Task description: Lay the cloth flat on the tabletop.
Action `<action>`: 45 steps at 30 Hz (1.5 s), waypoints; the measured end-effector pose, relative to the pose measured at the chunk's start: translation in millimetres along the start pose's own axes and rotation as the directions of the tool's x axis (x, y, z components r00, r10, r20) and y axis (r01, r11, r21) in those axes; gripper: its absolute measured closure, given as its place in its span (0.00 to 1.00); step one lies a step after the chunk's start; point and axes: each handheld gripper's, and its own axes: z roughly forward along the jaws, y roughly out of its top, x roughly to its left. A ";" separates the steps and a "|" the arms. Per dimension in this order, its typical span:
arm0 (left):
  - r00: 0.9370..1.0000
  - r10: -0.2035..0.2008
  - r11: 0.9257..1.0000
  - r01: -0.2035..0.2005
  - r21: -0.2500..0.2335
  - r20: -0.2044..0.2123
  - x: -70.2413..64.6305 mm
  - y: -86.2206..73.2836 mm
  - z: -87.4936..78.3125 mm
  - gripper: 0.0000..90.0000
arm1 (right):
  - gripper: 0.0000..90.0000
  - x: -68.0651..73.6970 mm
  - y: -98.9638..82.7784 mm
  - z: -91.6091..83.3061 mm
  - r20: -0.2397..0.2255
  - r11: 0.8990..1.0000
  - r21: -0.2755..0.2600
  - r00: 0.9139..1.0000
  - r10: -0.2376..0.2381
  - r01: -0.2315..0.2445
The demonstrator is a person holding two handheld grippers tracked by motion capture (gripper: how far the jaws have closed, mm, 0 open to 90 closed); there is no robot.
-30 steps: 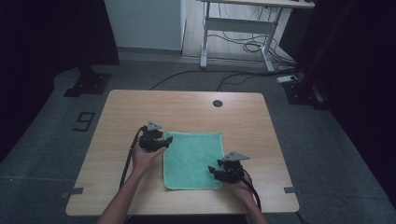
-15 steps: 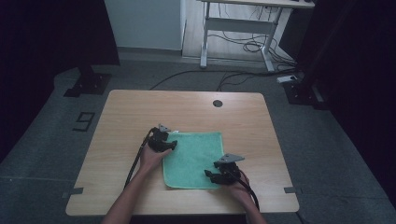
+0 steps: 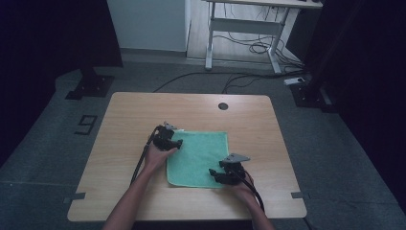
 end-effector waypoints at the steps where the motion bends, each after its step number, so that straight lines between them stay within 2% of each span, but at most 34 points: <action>1: 1.000 0.004 1.000 -0.004 -0.013 0.019 -3.3 -2.2 -7.3 0.50 | 0.46 -0.4 0.3 -3.2 -0.001 1.000 -0.014 1.000 0.002 -0.002; 4: 0.998 0.037 0.999 -0.035 -0.034 0.056 -17.5 -11.2 -26.1 0.50 | 0.49 0.2 1.8 -13.9 -0.015 0.998 -0.057 1.000 0.014 -0.015; 6: 0.995 0.054 0.997 -0.050 -0.051 0.079 -28.1 -19.9 -35.8 0.49 | 0.51 2.1 1.5 -18.5 -0.032 0.998 -0.059 0.999 0.009 -0.010; 8: 0.993 0.063 0.997 -0.059 -0.043 0.098 -39.7 -31.1 -41.2 0.50 | 0.54 4.5 -0.6 -20.8 -0.047 0.999 -0.045 0.999 -0.004 0.002; 10: 0.993 0.084 0.996 -0.082 -0.040 0.078 -49.5 -41.5 -43.7 0.49 | 0.56 6.7 -3.6 -21.4 -0.054 1.000 -0.025 0.998 -0.018 0.017; 14: 0.989 0.115 0.993 -0.115 -0.004 0.093 -59.9 -57.3 -41.8 0.49 | 0.58 9.4 -11.1 -21.3 -0.052 0.999 0.023 0.998 -0.035 0.036; 19: 0.988 0.126 0.991 -0.130 0.041 0.089 -61.3 -69.0 -37.1 0.49 | 0.65 7.3 -23.2 -32.8 -0.041 0.998 0.054 0.999 -0.036 0.038; 22: 0.989 0.118 0.992 -0.121 0.035 0.089 -59.1 -73.2 -38.6 0.50 | 0.72 3.5 -28.7 -37.8 -0.043 0.998 0.056 0.999 -0.019 0.022; 26: 0.989 0.117 0.992 -0.120 0.031 0.086 -57.3 -76.7 -41.0 0.50 | 0.79 3.3 -32.7 -43.7 -0.044 0.998 0.060 0.999 -0.028 0.030; 32: 0.988 0.122 0.992 -0.124 0.020 0.091 -56.5 -80.9 -43.7 0.50 | 0.81 2.2 -46.0 -55.7 -0.077 0.999 0.035 0.997 -0.005 0.008; 35: 0.988 0.112 0.993 -0.114 0.011 0.103 -54.5 -81.4 -44.9 0.50 | 0.77 2.8 -43.7 -54.1 -0.089 0.999 0.042 0.996 -0.005 0.009; 37: 0.989 0.107 0.994 -0.105 -0.027 0.099 -53.2 -80.8 -52.4 0.50 | 0.75 3.7 -41.2 -54.9 -0.103 0.999 0.036 0.995 -0.015 0.019; 39: 0.988 0.096 0.994 -0.090 -0.058 0.124 -51.9 -79.4 -61.8 0.51 | 0.73 3.7 -35.3 -60.3 -0.109 1.000 0.001 0.994 -0.015 0.015; 40: 0.986 0.096 0.994 -0.088 -0.059 0.136 -52.4 -79.0 -65.0 0.51 | 0.72 3.2 -31.3 -62.8 -0.104 1.000 -0.018 0.994 -0.020 0.018; 42: 0.984 0.115 0.993 -0.110 -0.043 0.137 -55.2 -79.3 -68.4 0.51 | 0.69 1.9 -22.3 -64.5 -0.081 0.999 -0.039 0.996 -0.026 0.023; 45: 0.982 0.129 0.992 -0.128 -0.021 0.141 -60.1 -83.5 -68.6 0.51 | 0.65 -2.5 -9.5 -55.7 -0.057 0.998 -0.052 0.998 -0.029 0.026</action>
